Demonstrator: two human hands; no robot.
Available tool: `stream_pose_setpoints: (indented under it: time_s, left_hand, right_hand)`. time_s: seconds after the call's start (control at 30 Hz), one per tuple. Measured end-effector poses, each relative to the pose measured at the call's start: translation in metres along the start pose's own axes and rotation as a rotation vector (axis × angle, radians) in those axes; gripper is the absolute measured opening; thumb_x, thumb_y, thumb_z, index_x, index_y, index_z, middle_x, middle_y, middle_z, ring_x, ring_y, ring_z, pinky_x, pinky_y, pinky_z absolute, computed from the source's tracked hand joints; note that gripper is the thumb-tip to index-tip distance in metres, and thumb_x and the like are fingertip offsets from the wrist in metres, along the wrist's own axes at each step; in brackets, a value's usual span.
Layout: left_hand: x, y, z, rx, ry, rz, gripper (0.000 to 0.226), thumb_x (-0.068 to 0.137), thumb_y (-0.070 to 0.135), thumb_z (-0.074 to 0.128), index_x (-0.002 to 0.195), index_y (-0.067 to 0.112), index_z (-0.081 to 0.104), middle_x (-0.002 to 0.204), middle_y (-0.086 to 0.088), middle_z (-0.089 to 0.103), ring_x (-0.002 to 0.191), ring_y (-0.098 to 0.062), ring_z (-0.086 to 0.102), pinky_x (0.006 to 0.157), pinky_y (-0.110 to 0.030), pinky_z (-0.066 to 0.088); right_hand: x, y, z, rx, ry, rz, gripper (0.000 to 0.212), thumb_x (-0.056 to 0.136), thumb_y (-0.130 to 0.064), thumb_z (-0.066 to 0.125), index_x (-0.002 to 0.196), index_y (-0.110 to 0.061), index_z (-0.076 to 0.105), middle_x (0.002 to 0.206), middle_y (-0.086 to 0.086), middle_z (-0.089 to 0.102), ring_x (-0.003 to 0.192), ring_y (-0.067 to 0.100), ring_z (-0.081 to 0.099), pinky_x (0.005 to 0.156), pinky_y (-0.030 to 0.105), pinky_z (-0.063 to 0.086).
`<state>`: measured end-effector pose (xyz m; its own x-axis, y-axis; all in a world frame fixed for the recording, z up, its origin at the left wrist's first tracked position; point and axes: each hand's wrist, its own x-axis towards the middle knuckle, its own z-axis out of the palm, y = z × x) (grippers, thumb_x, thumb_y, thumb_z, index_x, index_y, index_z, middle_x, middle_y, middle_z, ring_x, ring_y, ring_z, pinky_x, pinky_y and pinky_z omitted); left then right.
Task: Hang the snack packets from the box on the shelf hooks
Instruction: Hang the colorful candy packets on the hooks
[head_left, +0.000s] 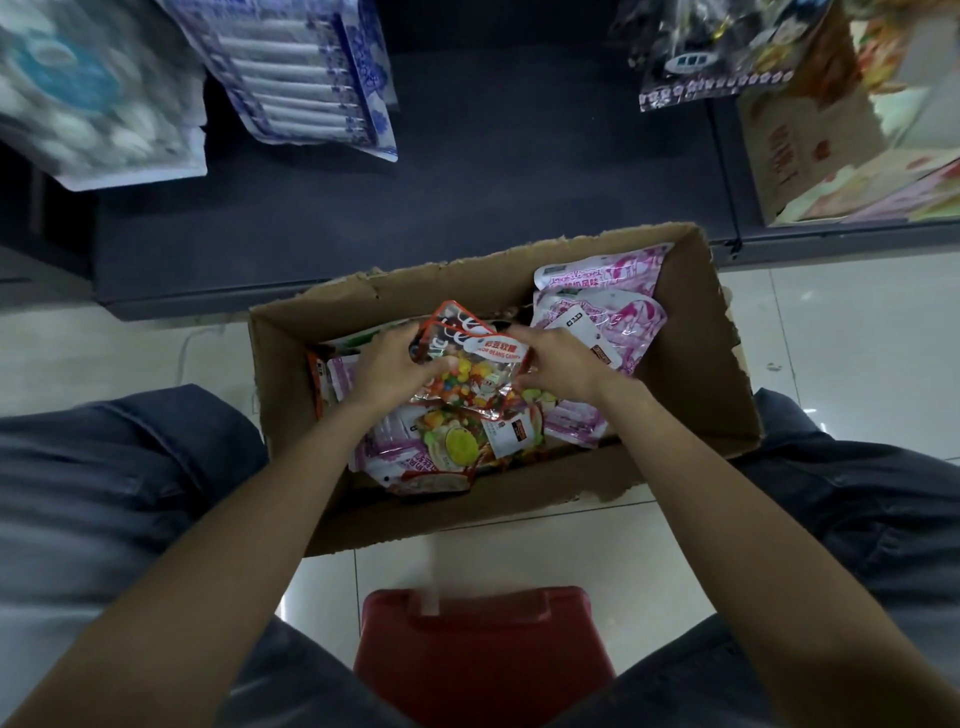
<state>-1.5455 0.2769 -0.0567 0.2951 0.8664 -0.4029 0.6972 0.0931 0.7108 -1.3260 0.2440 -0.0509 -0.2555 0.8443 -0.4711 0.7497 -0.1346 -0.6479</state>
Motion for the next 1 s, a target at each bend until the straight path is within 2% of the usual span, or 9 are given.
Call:
stream_pose_setpoints:
  time_s: [0.1,0.3,0.43,0.5,0.6,0.67,0.77,0.87,1.0]
  left_hand:
    - [0.004,-0.006,-0.001,0.074,0.012,0.022,0.044,0.079,0.035,0.075,0.118,0.017,0.063,0.110,-0.003,0.069,0.103,-0.020,0.062,0.089,-0.037,0.049]
    - [0.006,-0.017,-0.008,0.226,0.093,-0.011,0.039,0.083,0.039,0.069,0.113,0.014,0.061,0.106,-0.005,0.069,0.099,-0.024,0.063,0.076,-0.031,0.045]
    - [0.003,-0.013,-0.027,0.221,0.154,-0.077,0.044,0.085,0.039,0.066,0.119,0.014,0.053,0.112,-0.007,0.068,0.103,-0.027,0.064,0.086,-0.038,0.050]
    - [-0.004,-0.003,-0.037,0.178,0.180,-0.067,0.043,0.087,0.036,0.066,0.121,0.014,0.053,0.115,-0.006,0.067,0.105,-0.026,0.063,0.090,-0.038,0.050]
    - [-0.021,0.021,-0.054,0.118,0.216,0.014,0.033,0.086,0.033,0.067,0.112,0.017,0.054,0.105,-0.001,0.067,0.098,-0.022,0.064,0.083,-0.034,0.049]
    - [-0.035,0.039,-0.067,0.040,0.220,0.079,0.033,0.084,0.031,0.070,0.108,0.016,0.052,0.098,0.003,0.065,0.093,-0.020,0.063,0.080,-0.035,0.050]
    - [-0.059,0.070,-0.087,-0.146,0.248,0.165,0.040,0.082,0.027,0.072,0.115,0.015,0.052,0.097,0.008,0.064,0.089,-0.012,0.061,0.078,-0.029,0.048]
    - [-0.080,0.102,-0.109,-0.319,0.315,0.256,0.039,0.081,0.019,0.074,0.112,0.022,0.052,0.097,0.018,0.062,0.087,0.004,0.058,0.079,-0.020,0.045]
    - [-0.101,0.138,-0.143,-0.462,0.395,0.372,0.038,0.080,0.017,0.074,0.111,0.023,0.054,0.101,0.018,0.063,0.089,0.010,0.059,0.083,-0.014,0.046]
  right_hand:
    - [0.004,0.009,0.009,-0.014,0.066,0.032,0.038,0.078,0.002,0.071,0.114,-0.007,0.062,0.104,0.011,0.070,0.098,0.024,0.065,0.091,0.035,0.051]
    - [0.006,0.017,0.015,0.048,0.227,0.169,0.031,0.089,0.002,0.059,0.115,-0.011,0.065,0.103,0.011,0.066,0.094,0.020,0.060,0.088,0.034,0.051]
    - [-0.010,0.004,0.001,0.181,0.415,0.141,0.014,0.093,-0.010,0.058,0.102,-0.009,0.068,0.097,0.010,0.064,0.089,0.022,0.058,0.077,0.029,0.046]
    - [-0.026,-0.014,-0.012,0.275,0.490,0.091,0.011,0.095,-0.016,0.056,0.094,-0.010,0.065,0.088,0.001,0.060,0.084,0.016,0.053,0.072,0.025,0.039]
    - [-0.053,-0.052,-0.035,0.481,0.599,-0.001,0.011,0.098,-0.018,0.051,0.089,-0.016,0.058,0.080,-0.010,0.055,0.079,0.007,0.051,0.071,0.023,0.040]
    - [-0.067,-0.080,-0.049,0.654,0.689,-0.032,0.010,0.098,-0.016,0.051,0.091,-0.020,0.057,0.081,-0.008,0.057,0.080,0.009,0.054,0.071,0.022,0.044]
    - [-0.078,-0.117,-0.067,0.924,0.825,-0.053,0.017,0.097,-0.008,0.051,0.090,-0.023,0.054,0.085,0.000,0.061,0.082,0.016,0.058,0.074,0.031,0.048]
    - [-0.081,-0.148,-0.080,1.074,0.932,-0.014,0.018,0.096,-0.004,0.050,0.092,-0.021,0.052,0.086,0.003,0.061,0.081,0.017,0.057,0.075,0.033,0.048]
    - [-0.084,-0.184,-0.092,1.236,1.093,-0.014,0.019,0.097,-0.005,0.050,0.091,-0.024,0.049,0.091,0.000,0.058,0.087,0.018,0.058,0.083,0.035,0.049]
